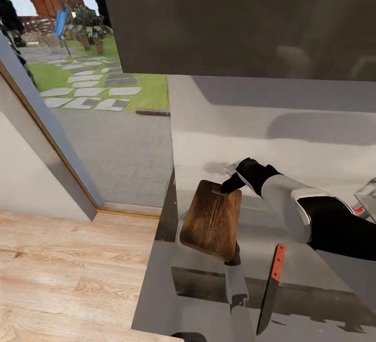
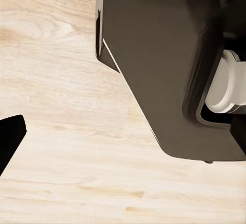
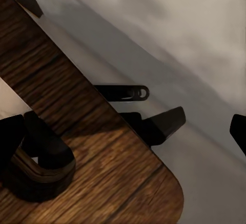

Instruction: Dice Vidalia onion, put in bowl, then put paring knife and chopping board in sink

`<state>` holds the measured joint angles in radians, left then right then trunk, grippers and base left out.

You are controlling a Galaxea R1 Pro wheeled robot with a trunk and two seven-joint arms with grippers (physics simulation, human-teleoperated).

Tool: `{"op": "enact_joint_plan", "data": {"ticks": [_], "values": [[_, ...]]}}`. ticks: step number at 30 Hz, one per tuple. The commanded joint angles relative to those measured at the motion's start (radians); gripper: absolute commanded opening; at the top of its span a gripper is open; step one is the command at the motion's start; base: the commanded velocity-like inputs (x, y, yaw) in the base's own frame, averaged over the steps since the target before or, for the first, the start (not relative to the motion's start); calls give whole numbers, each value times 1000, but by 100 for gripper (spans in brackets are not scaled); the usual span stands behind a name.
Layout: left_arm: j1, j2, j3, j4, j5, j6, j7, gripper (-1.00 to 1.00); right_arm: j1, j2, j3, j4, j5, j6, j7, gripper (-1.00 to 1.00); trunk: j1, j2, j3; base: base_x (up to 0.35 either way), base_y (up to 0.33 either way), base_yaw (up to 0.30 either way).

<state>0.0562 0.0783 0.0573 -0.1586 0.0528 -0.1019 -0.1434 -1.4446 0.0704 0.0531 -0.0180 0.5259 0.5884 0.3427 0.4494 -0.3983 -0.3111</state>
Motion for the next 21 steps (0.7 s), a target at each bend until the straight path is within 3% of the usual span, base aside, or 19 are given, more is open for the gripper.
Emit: {"op": "enact_joint_plan", "data": {"ticks": [1, 21], "values": [[1, 0, 6, -2, 5, 1, -7, 100, 0, 0, 5, -2, 6, 4, 8, 100, 1, -2, -2, 0, 0, 0], [1, 0, 6, -1, 5, 1, -7, 100, 0, 0, 5, -2, 5, 4, 9, 100, 1, -2, -15, 0, 0, 0]]}}
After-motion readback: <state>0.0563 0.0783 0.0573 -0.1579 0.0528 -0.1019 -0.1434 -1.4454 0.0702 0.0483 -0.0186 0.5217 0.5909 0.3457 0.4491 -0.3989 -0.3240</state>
